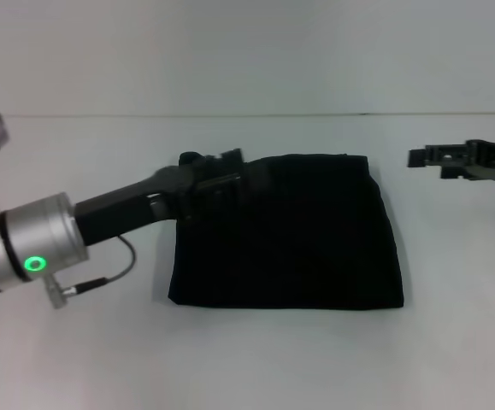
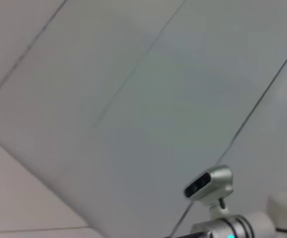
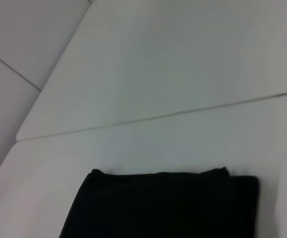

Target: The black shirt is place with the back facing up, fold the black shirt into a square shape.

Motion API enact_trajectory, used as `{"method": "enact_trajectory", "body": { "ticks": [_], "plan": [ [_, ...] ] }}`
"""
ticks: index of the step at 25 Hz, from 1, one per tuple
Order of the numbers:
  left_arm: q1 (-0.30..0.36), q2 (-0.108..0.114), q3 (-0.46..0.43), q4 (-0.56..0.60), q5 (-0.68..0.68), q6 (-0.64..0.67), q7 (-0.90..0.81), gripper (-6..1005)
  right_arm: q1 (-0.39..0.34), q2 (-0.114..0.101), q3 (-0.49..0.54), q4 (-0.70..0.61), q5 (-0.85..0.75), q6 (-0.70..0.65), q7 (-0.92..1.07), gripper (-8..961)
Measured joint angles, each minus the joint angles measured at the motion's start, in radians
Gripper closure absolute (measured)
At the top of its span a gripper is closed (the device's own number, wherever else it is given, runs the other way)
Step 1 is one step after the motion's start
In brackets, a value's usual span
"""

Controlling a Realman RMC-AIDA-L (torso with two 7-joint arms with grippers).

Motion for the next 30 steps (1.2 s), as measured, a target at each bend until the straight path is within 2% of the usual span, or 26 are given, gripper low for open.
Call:
{"method": "enact_trajectory", "body": {
  "ticks": [2, 3, 9, 11, 13, 20, 26, 30],
  "plan": [
    [0.015, 0.006, 0.000, 0.024, 0.011, -0.004, 0.030, 152, 0.037, 0.018, -0.026, 0.052, 0.000, 0.069, -0.001, 24],
    [0.023, 0.008, -0.001, 0.042, 0.025, -0.005, 0.051, 147, 0.037, 0.018, -0.026, 0.052, 0.000, 0.069, -0.001, 24],
    [0.029, 0.010, 0.001, 0.078, 0.091, -0.050, 0.123, 119, 0.086, 0.082, -0.078, 0.064, 0.005, 0.161, -0.047, 27],
    [0.026, 0.011, 0.004, 0.078, 0.096, -0.064, 0.127, 121, 0.095, 0.093, -0.080, 0.063, 0.006, 0.170, -0.077, 30],
    [0.024, 0.011, 0.006, 0.077, 0.097, -0.069, 0.128, 121, 0.102, 0.098, -0.078, 0.062, 0.009, 0.172, -0.100, 33],
    [0.022, 0.011, 0.007, 0.073, 0.098, -0.083, 0.129, 124, 0.105, 0.098, -0.083, 0.052, 0.047, 0.157, -0.145, 168],
    [0.025, 0.011, 0.013, 0.073, 0.099, -0.073, 0.130, 124, 0.100, 0.102, -0.085, 0.058, 0.107, 0.101, -0.307, 292],
    [0.029, 0.011, 0.013, 0.076, 0.109, -0.060, 0.129, 123, 0.105, 0.119, -0.100, 0.062, 0.115, 0.053, -0.403, 457]
  ]
}}
